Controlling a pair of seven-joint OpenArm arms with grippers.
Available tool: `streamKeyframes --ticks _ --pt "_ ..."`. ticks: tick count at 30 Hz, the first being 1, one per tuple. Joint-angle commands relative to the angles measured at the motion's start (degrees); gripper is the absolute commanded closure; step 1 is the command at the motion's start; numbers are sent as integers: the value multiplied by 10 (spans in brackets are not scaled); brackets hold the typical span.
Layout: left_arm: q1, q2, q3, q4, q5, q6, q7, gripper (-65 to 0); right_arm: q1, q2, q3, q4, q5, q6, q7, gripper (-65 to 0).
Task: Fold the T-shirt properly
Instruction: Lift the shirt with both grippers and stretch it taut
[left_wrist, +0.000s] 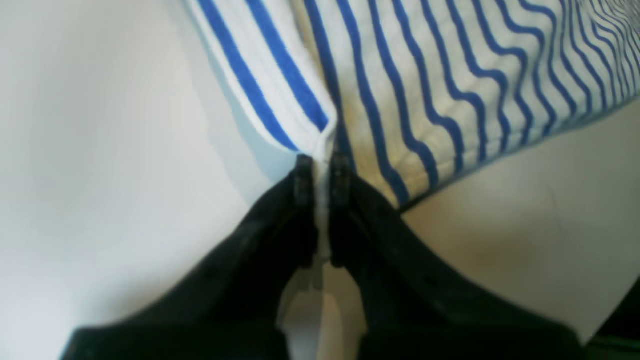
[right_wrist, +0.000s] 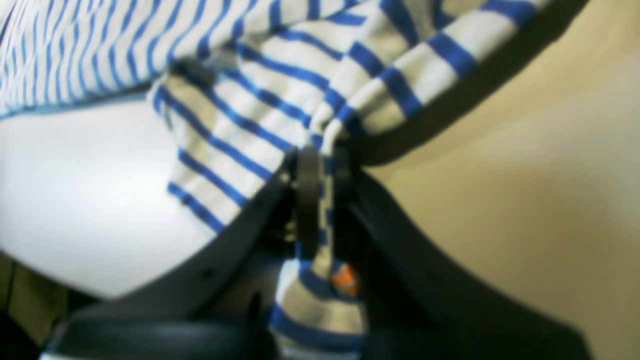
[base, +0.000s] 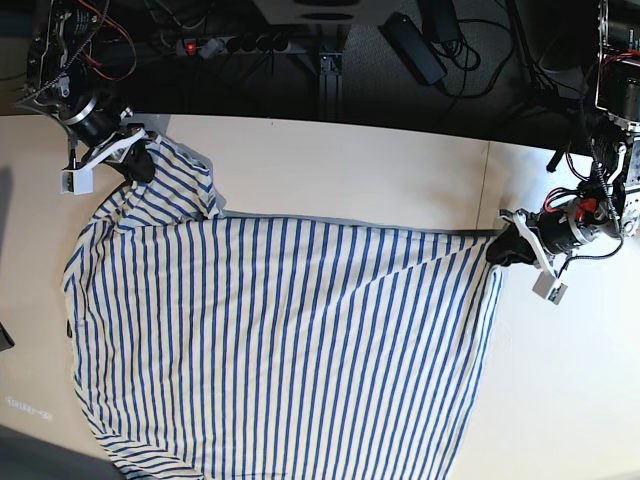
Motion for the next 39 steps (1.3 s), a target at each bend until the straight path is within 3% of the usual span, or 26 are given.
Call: streamKeyframes --ticks 1,11,22,29,35,39 --pt "-5 -18 -7 21 -8 -11 -3 0 -18 7 11 10 -11 11 -33 0" --pt "28 -53 -9 172 -40 -11 29 0 -90 13 126 107 54 24 -42 0" --pt "-29 -57 -9 177 -31 -11 31 0 -63 136 178 150 68 34 -47 0" --pt "-54 -42 -9 148 -24 -11 28 0 15 169 166 133 66 40 -47 0" --pt "-99 -5 -9 66 -24 -11 26 0 103 200 67 84 45 43 -47 0" --pt "-135 15 -9 4 -13 -11 26 0 185 198 9 18 36 43 -46 0"
